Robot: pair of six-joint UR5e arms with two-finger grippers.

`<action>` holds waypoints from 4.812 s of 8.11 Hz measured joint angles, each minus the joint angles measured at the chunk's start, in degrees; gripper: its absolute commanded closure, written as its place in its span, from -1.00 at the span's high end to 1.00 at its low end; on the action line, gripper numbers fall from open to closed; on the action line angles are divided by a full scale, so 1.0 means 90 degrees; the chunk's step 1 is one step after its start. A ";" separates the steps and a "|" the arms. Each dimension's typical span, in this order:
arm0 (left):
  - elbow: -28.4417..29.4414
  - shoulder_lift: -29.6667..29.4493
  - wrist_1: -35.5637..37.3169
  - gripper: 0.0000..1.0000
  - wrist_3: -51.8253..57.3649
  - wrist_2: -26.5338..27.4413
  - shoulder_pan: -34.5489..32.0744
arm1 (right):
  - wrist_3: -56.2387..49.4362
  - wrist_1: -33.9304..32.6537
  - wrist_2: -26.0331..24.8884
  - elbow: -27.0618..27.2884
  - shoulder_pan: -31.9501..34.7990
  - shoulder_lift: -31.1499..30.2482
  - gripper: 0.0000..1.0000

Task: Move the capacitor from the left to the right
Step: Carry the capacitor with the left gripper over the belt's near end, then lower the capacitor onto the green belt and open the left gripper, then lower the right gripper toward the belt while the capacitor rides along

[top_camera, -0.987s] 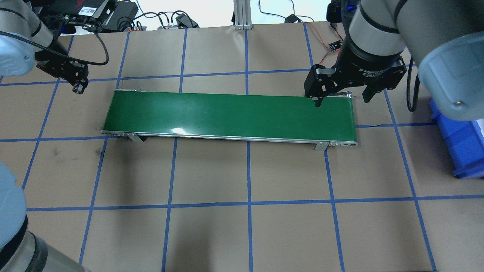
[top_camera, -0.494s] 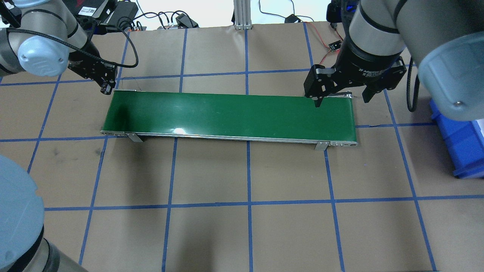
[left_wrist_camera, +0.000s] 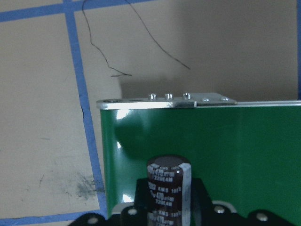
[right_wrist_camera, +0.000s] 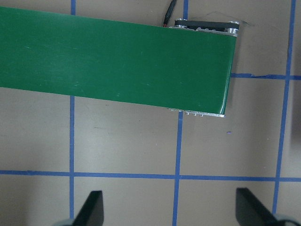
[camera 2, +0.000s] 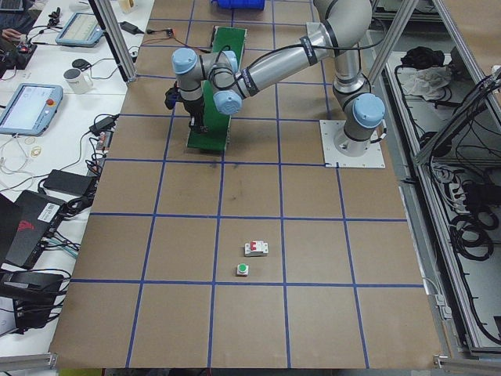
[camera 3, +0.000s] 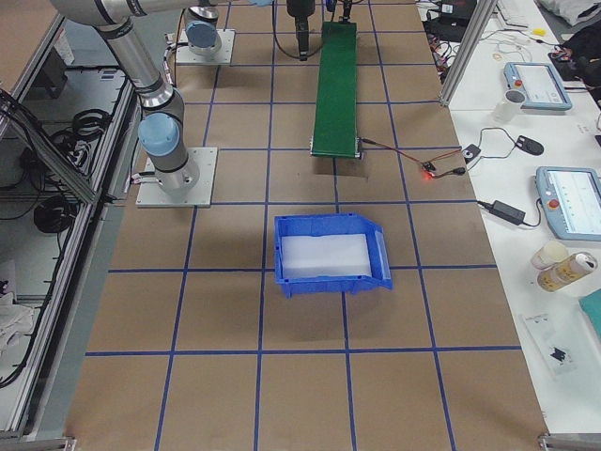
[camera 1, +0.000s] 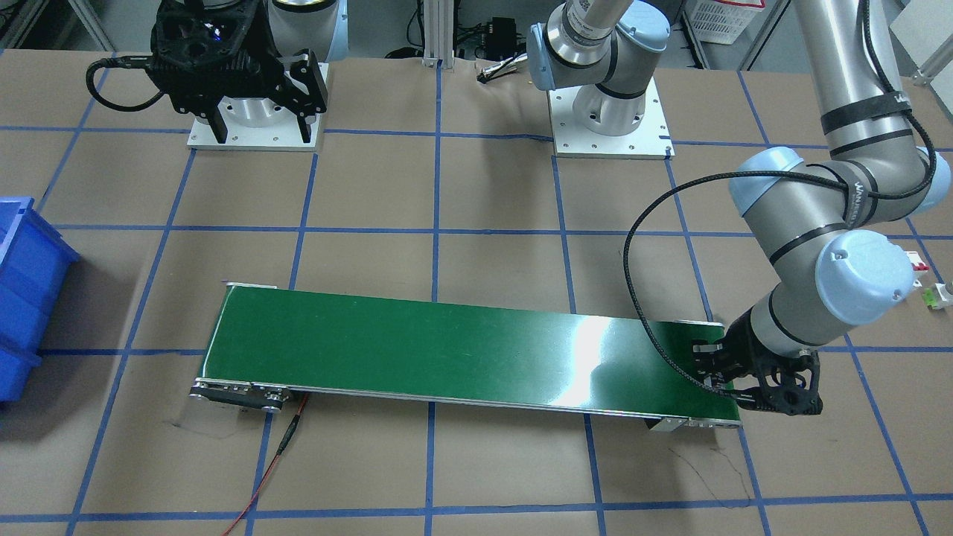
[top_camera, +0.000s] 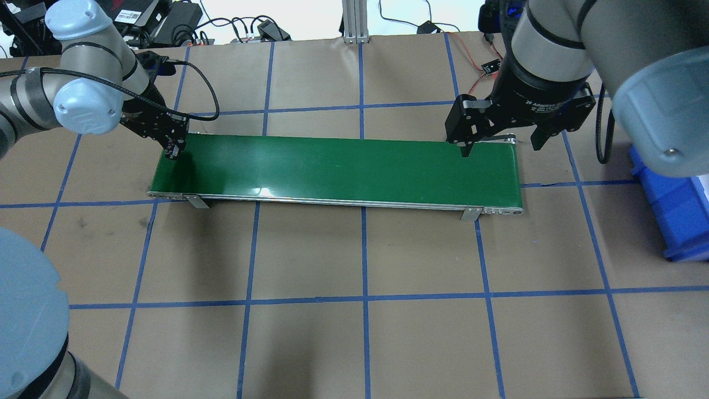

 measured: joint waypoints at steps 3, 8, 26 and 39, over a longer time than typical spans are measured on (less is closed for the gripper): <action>-0.0226 0.0011 0.0047 -0.65 -0.0291 -0.0001 -0.0091 | 0.0008 -0.0020 -0.0040 0.0000 0.0000 0.0001 1.00; -0.0278 0.0078 0.0030 0.31 -0.0510 -0.0013 -0.0217 | -0.0004 -0.0029 -0.0029 0.0000 0.0000 0.0001 1.00; 0.0465 0.2798 -0.3041 1.00 -0.1914 0.0021 -0.1583 | -0.0152 -0.1105 0.0088 0.0232 -0.0053 0.1800 1.00; 0.0426 0.2809 -0.2892 1.00 -0.1856 0.0009 -0.1609 | -0.0435 -0.3802 0.2166 0.1604 -0.1140 0.2439 0.92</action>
